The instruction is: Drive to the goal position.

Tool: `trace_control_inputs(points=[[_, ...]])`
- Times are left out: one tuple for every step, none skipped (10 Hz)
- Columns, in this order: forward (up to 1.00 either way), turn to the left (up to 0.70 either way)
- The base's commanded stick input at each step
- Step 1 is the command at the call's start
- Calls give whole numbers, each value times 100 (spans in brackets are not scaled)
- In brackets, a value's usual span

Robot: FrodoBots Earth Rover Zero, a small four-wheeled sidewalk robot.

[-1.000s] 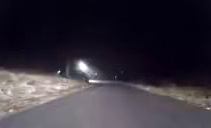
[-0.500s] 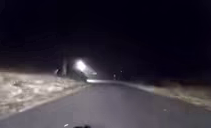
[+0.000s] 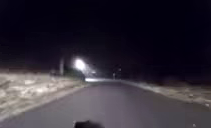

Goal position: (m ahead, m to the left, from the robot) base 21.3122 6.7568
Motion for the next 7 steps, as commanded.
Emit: trace_control_inputs(points=[[100, 5], [100, 5], [100, 5], [100, 5], [100, 5], [100, 5], [100, 7]])
